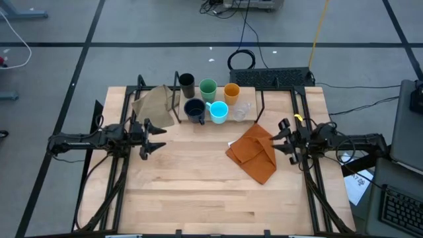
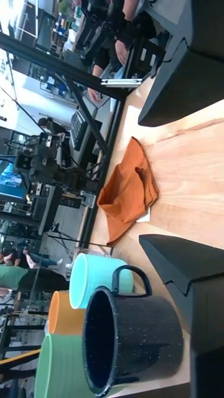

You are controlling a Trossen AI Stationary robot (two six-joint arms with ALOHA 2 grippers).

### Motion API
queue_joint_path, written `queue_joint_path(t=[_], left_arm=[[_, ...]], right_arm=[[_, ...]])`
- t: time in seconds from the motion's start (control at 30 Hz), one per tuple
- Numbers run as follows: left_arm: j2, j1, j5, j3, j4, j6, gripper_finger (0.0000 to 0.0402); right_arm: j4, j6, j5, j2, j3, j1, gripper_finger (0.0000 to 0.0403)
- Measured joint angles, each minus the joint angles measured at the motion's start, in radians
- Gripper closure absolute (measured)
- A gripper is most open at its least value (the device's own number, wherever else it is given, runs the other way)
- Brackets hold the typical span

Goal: Stack small to large cups/mugs on shelf
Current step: Return to Home Position

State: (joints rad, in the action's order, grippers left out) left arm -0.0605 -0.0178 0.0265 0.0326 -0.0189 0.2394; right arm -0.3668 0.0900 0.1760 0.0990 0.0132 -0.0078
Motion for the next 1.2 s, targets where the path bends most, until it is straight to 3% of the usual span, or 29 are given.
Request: queue_joint_path(t=[0.2, 0.6, 1.2], left_arm=[[0.000, 0.000, 0.000, 0.000, 0.044, 0.003, 0.0103], [0.000, 0.000, 0.000, 0.000, 0.044, -0.005, 0.0103], [0.000, 0.000, 0.001, 0.000, 0.045, -0.009, 0.0103]], right_arm=[[0.119, 0.000, -0.122, 0.001, 0.000, 0.003, 0.0282], [0.307, 0.028, -0.256, 0.000, 0.001, 0.003, 0.0282], [0.317, -0.042, -0.258, 0.001, 0.001, 0.003, 0.0282]])
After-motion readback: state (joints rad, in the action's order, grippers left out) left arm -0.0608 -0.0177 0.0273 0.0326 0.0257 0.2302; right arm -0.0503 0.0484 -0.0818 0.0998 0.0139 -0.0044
